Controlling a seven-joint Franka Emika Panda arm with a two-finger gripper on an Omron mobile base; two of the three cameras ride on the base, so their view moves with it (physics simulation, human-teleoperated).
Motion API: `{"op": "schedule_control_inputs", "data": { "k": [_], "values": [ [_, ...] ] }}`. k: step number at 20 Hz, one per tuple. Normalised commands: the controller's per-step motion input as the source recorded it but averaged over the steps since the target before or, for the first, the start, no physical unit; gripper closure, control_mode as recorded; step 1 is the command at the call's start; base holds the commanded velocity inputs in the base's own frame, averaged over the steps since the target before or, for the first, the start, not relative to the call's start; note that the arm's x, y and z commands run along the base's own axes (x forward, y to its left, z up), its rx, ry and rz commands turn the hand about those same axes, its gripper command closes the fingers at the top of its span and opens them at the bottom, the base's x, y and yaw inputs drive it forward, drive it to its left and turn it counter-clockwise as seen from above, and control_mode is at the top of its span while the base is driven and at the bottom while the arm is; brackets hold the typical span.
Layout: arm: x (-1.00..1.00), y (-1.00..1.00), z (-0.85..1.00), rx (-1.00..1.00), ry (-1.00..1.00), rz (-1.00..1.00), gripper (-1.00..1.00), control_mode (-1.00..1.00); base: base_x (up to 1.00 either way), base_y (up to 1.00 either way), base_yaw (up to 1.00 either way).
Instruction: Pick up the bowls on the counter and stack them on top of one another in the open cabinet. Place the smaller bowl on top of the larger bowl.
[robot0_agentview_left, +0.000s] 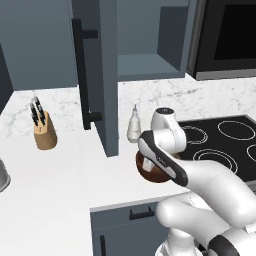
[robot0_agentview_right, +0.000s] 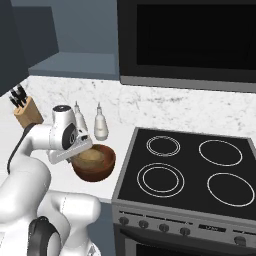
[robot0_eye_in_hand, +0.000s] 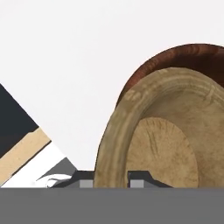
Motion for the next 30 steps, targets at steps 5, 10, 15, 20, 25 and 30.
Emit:
{"op": "schedule_control_inputs", "data": {
  "k": [5, 10, 15, 20, 25, 30],
  "values": [
    [0.00, -0.05, -0.07, 0.00, 0.10, 0.00, 1.00, -1.00, 0.00, 0.00, 0.00],
    [0.00, -0.10, -0.03, 0.00, 0.04, 0.00, 1.00, -1.00, 0.00, 0.00, 0.00],
    [0.02, -0.07, 0.00, 0.00, 0.00, 0.00, 1.00, -1.00, 0.00, 0.00, 0.00],
    [0.04, 0.00, 0.00, 0.00, -0.08, 0.00, 1.00, -1.00, 0.00, 0.00, 0.00],
    [0.00, 0.01, -0.05, 0.00, -0.10, 0.00, 1.00, -1.00, 0.00, 0.00, 0.00],
    [0.00, 0.02, -0.12, 0.00, -0.08, 0.00, 1.00, -1.00, 0.00, 0.00, 0.00]
  ]
}}
